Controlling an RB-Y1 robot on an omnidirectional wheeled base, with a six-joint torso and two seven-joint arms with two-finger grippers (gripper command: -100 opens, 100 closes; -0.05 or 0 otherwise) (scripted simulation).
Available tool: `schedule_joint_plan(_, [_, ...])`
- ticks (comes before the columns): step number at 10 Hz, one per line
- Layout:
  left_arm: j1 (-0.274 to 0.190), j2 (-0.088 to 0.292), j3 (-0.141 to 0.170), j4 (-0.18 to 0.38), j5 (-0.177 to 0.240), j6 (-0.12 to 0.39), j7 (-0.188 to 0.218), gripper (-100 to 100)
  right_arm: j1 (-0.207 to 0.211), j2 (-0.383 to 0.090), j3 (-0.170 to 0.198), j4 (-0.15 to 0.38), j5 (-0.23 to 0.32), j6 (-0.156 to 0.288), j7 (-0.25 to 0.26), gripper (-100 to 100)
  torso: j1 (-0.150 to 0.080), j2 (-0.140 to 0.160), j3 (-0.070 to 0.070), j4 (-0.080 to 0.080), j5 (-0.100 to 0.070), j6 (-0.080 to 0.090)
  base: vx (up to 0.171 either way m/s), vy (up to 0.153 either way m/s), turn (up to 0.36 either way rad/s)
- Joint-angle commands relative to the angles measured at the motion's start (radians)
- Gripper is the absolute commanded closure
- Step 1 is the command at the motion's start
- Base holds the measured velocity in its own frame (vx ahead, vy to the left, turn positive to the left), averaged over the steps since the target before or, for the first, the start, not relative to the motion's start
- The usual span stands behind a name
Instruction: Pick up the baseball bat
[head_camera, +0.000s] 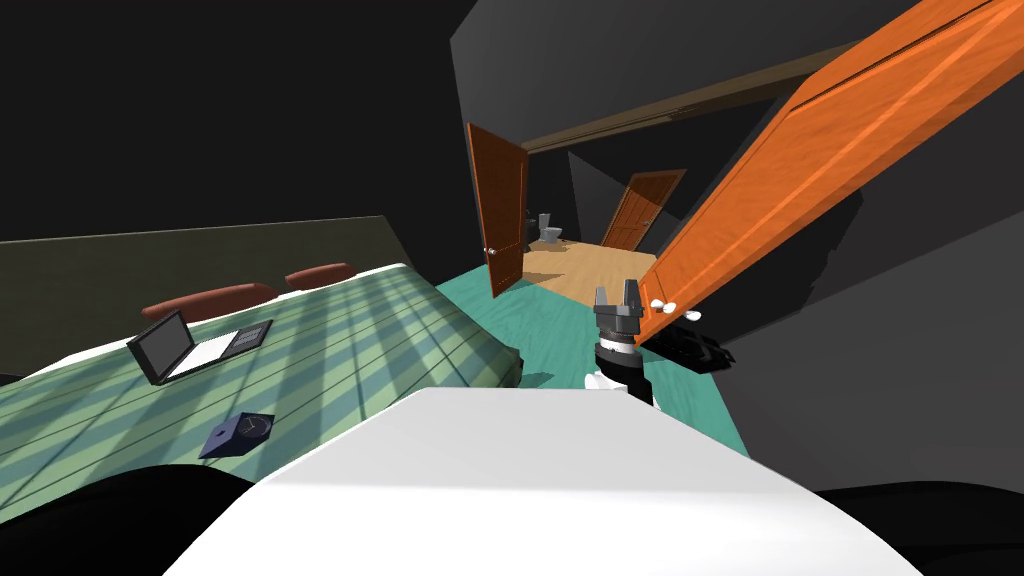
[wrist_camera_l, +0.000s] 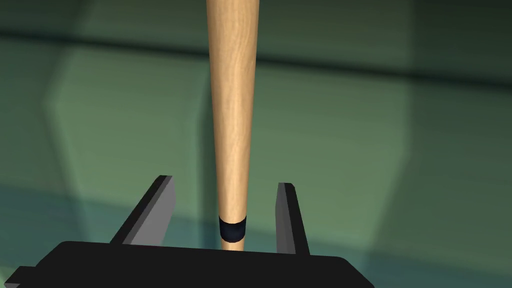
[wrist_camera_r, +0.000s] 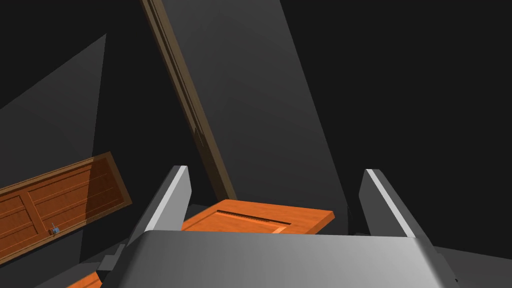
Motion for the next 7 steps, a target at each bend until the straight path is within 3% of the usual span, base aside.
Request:
schedule_joint_plan(1, [0.0, 0.0, 0.0, 0.0, 0.0, 0.0, 0.0, 100, 0.0, 0.0, 0.0, 0.0, 0.0, 0.0, 0.0, 0, 0.0, 0.0, 0.0, 0.0, 0.0, 0.0, 0.0, 0.0, 0.0])
schedule_joint_plan(4, [0.0, 0.0, 0.0, 0.0, 0.0, 0.001, 0.001, 100, 0.0, 0.0, 0.0, 0.0, 0.0, 0.0, 0.0, 0, 0.0, 0.0, 0.0, 0.0, 0.0, 0.0, 0.0, 0.0, 0.0])
schedule_joint_plan(5, [0.0, 0.0, 0.0, 0.0, 0.0, 0.0, 0.001, 0, 0.0, 0.0, 0.0, 0.0, 0.0, 0.0, 0.0, 0, 0.0, 0.0, 0.0, 0.0, 0.0, 0.0, 0.0, 0.0, 0.0])
schedule_joint_plan(6, [0.02, 0.029, 0.014, -0.033, 0.004, 0.006, 0.004, 100, 0.0, 0.0, 0.0, 0.0, 0.0, 0.0, 0.0, 0, 0.0, 0.0, 0.0, 0.0, 0.0, 0.0, -0.001, -0.014, 0.053])
schedule_joint_plan(7, [0.029, 0.051, 0.019, -0.052, 0.009, 0.006, 0.008, 100, 0.0, 0.0, 0.0, 0.0, 0.0, 0.0, 0.0, 0, -0.001, 0.0, 0.0, 0.0, 0.0, 0.0, 0.003, -0.026, 0.061])
